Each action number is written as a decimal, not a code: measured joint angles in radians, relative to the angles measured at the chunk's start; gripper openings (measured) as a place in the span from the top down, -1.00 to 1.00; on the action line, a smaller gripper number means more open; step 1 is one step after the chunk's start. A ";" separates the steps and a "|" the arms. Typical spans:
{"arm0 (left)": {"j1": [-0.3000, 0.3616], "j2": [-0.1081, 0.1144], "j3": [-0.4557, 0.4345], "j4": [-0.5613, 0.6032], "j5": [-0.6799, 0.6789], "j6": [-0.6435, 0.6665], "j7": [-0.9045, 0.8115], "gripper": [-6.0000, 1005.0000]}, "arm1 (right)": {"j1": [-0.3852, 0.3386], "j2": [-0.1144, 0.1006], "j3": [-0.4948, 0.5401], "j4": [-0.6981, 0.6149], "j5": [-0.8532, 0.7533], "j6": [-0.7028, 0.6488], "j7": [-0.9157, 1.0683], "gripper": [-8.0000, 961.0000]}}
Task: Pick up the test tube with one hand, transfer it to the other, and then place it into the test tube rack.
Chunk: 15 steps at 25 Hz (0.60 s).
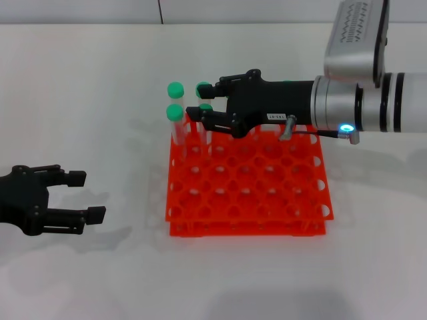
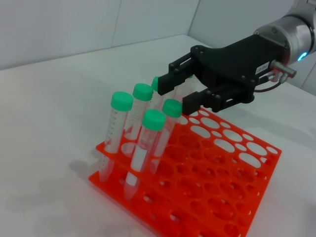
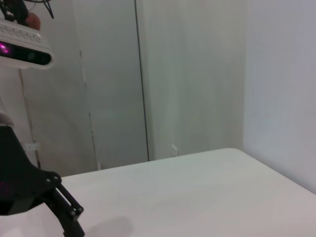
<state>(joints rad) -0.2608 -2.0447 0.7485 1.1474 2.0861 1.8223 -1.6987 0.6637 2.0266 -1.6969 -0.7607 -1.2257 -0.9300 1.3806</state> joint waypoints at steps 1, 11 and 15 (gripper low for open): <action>0.000 0.000 0.000 0.000 0.000 0.000 0.000 -0.76 | -0.001 -0.001 0.001 -0.003 0.000 -0.004 0.000 0.30; 0.000 -0.002 0.000 0.000 -0.013 0.001 0.005 -0.76 | -0.129 -0.015 0.026 -0.161 -0.009 -0.094 0.005 -0.32; 0.000 -0.008 -0.006 0.001 -0.029 0.000 0.019 -0.76 | -0.200 -0.019 0.123 -0.201 -0.027 -0.180 0.021 -0.34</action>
<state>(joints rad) -0.2608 -2.0527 0.7425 1.1480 2.0569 1.8222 -1.6793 0.4639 2.0071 -1.5735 -0.9612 -1.2527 -1.1097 1.4015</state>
